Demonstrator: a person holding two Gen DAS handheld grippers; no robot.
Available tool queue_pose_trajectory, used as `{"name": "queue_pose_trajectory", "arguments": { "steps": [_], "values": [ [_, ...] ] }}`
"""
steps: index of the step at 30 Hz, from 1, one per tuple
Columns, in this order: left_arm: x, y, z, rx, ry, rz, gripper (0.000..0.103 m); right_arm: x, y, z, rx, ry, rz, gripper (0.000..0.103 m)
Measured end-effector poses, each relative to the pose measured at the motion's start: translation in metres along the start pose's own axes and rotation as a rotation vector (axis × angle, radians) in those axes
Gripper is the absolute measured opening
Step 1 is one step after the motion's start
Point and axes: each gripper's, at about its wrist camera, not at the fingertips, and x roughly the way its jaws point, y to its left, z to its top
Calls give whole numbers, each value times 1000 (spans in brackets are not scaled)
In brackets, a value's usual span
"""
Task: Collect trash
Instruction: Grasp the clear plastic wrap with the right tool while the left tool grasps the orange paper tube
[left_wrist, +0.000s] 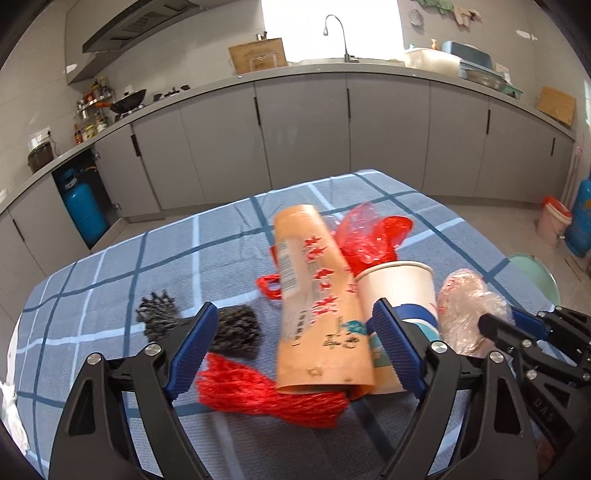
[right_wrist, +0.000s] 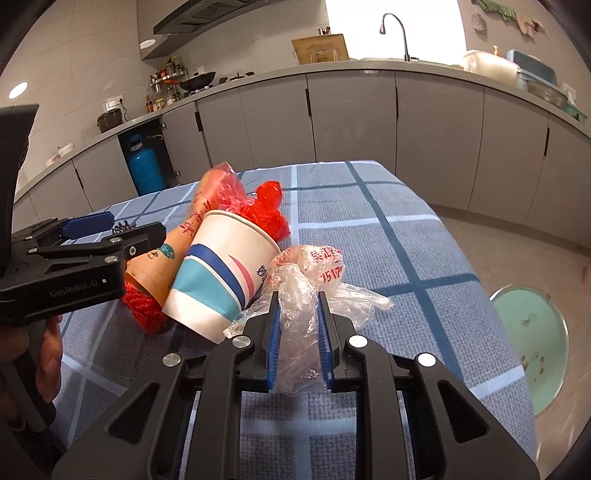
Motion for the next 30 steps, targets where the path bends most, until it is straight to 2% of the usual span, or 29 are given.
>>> {"name": "queue_pose_trajectory", "arguments": {
  "steps": [4, 6, 7, 9, 11, 13, 17, 30],
  "values": [
    [19, -10, -4, 30, 66, -18, 70, 1, -1, 0, 0, 1, 6, 20],
    [26, -11, -7, 24, 93, -22, 60, 2, -2, 0, 4, 1, 8, 20],
    [27, -9, -9, 11, 105, -33, 49, 2, -3, 0, 6, 1, 10, 20],
    [26, -6, -10, 3, 106, -46, 43, 1, -3, 0, 6, -2, 14, 20],
    [19, -3, -9, 2, 95, -50, 29, -1, -3, 1, 4, -13, 15, 20],
    [12, 2, -6, -12, 80, -53, 23, -5, -2, 2, 3, -28, 16, 20],
    [-7, 10, -1, -35, 37, -55, 17, -16, 0, 7, -9, -66, 14, 19],
    [-64, 17, 22, -51, -117, -20, 16, -54, 4, 23, -26, -163, 2, 19]
  ]
}}
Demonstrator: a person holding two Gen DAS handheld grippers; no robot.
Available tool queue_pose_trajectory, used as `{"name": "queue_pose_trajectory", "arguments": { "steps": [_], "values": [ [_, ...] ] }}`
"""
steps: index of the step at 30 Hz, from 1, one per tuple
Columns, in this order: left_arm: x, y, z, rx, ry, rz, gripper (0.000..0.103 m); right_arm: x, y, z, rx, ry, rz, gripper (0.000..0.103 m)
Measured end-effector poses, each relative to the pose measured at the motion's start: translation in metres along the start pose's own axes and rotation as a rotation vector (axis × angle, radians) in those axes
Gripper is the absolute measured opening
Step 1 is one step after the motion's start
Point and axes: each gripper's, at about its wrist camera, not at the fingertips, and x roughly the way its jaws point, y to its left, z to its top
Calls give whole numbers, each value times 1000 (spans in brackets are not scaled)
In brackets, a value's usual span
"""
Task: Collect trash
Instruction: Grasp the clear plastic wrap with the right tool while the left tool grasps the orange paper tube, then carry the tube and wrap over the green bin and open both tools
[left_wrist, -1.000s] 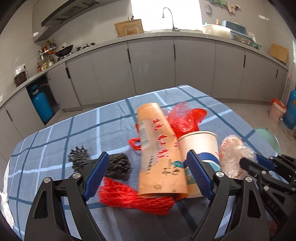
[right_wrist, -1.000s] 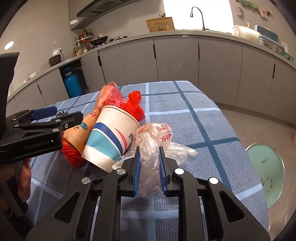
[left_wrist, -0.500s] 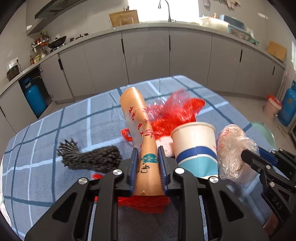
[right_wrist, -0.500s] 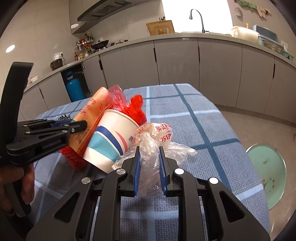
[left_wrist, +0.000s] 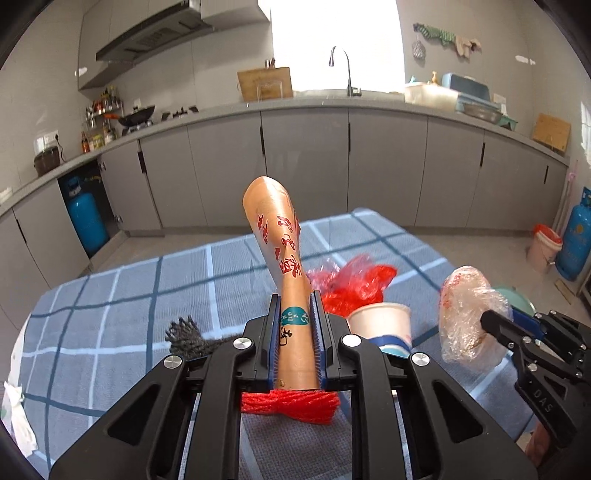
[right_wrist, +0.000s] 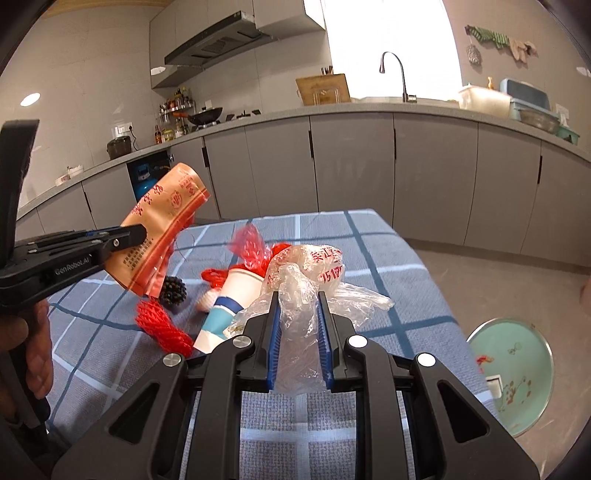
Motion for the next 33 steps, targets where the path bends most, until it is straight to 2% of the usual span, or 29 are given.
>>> {"name": "queue_pose_trajectory", "arguments": {
  "steps": [16, 33],
  "values": [
    [-10, -59, 19, 100, -56, -129, 17, -28, -34, 7, 52, -56, -81, 19],
    [-2, -139, 31, 202, -90, -285, 17, -52, -102, 7, 136, -100, -226, 19]
  ]
}}
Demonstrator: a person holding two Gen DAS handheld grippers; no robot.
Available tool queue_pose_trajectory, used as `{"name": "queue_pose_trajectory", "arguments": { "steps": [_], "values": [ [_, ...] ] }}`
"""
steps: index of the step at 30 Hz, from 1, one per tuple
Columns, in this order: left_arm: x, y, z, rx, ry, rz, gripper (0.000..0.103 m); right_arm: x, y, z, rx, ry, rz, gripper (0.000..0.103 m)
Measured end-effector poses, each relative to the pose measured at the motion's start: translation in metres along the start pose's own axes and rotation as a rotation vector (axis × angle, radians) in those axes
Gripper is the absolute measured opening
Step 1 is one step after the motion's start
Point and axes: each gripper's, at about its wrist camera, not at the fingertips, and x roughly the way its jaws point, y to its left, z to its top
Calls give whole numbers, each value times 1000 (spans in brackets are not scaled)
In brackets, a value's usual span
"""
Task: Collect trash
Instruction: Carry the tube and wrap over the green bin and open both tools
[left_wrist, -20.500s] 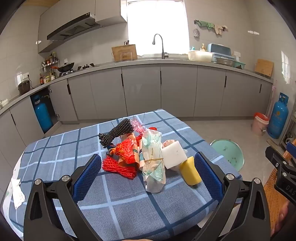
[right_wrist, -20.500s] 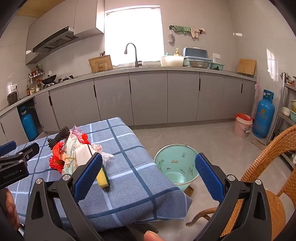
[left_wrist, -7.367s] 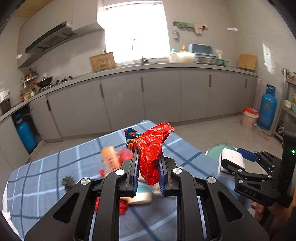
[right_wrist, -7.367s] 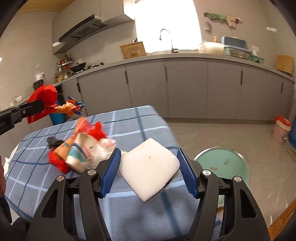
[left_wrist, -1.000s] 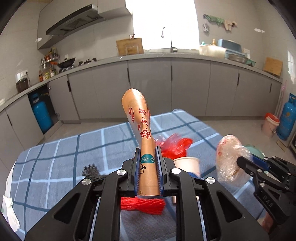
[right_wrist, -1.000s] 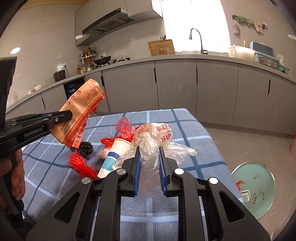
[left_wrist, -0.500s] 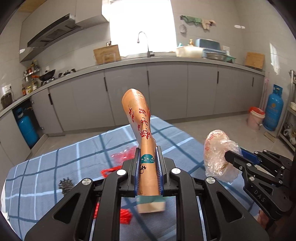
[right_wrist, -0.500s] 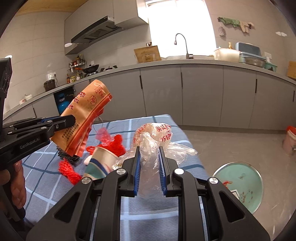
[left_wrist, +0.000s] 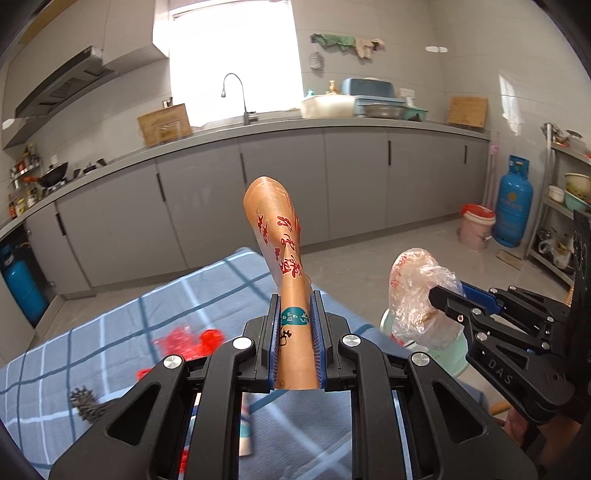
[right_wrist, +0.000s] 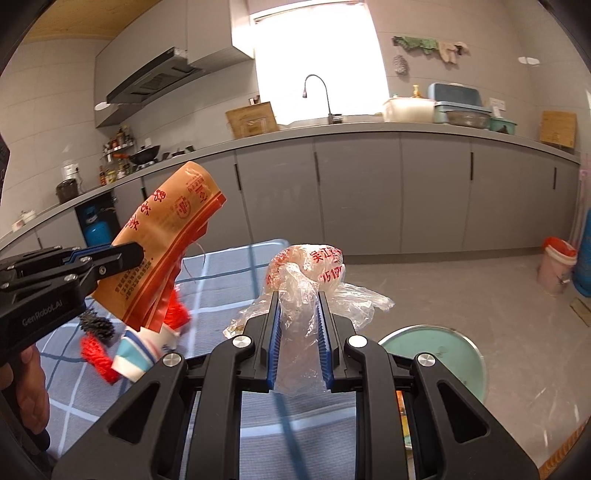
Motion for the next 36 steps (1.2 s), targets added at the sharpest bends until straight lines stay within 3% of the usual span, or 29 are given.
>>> {"name": "queue_pose_trajectory", "arguments": {
  "steps": [21, 36],
  "values": [
    [42, -85, 14, 101, 9, -149, 17, 3, -97, -5, 84, -10, -139, 20],
    [101, -130, 4, 149, 110, -251, 17, 39, -155, -20, 155, 59, -172, 20]
  ]
}}
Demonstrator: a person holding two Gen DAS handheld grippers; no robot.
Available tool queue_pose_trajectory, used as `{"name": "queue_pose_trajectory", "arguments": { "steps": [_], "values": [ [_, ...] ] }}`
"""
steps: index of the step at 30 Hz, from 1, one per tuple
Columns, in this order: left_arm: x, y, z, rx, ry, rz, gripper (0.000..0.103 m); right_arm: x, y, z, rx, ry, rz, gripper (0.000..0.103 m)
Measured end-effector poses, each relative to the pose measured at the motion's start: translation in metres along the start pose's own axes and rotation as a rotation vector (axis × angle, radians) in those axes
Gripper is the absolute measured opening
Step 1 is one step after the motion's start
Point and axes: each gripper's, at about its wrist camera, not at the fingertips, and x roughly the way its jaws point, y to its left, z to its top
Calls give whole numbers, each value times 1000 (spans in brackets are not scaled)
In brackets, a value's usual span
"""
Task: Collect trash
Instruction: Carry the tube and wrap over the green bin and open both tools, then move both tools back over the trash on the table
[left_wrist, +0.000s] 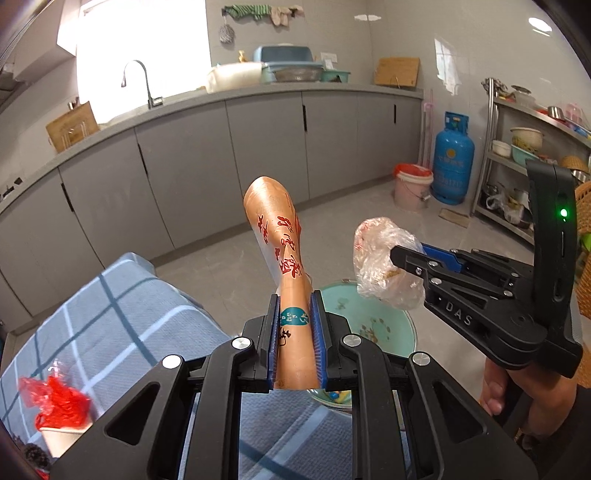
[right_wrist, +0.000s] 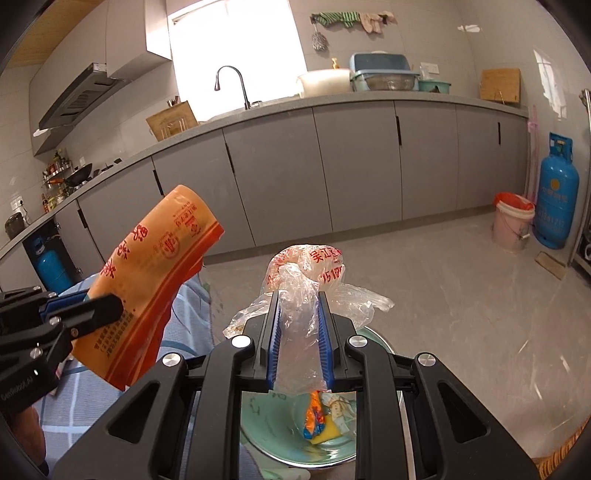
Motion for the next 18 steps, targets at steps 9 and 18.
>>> {"name": "queue_pose_trajectory", "arguments": {
  "steps": [9, 18],
  "values": [
    [36, -13, -4, 33, 57, -38, 21, 31, -14, -1, 23, 53, -6, 22],
    [49, 1, -14, 11, 71, 5, 63, 47, -28, -10, 73, 75, -27, 47]
  ]
}}
